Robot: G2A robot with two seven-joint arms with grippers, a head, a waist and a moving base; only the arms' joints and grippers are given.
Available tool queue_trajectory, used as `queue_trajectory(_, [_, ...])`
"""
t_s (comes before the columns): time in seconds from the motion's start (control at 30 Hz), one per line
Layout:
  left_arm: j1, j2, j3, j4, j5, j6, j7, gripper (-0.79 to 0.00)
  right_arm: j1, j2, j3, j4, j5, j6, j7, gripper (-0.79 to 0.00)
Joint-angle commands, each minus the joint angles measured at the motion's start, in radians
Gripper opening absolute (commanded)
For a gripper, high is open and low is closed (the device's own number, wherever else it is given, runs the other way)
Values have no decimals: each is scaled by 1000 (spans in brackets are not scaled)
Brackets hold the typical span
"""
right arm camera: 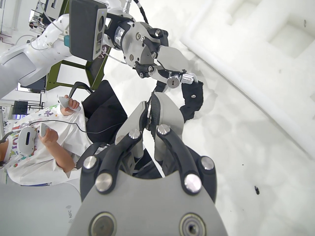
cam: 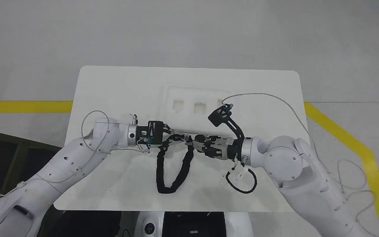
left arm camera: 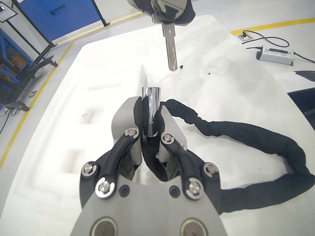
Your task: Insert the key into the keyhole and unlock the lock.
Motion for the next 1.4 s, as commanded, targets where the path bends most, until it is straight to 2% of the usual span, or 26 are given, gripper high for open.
queue_trajectory(0.0, [5, -2, -7, 6, -4, 2, 6, -785, -1, -2, -5, 2, -9, 13, -15, -785])
queue_trajectory(0.5, [51, -5, -55, 14, -2, -18, 20, -785, -13, -5, -1, 10, -30, 44, -69, -785])
queue_trajectory(1.37, [52, -5, -57, 14, -1, -18, 20, -785, 2, -22, -40, 46, -24, 47, -100, -785])
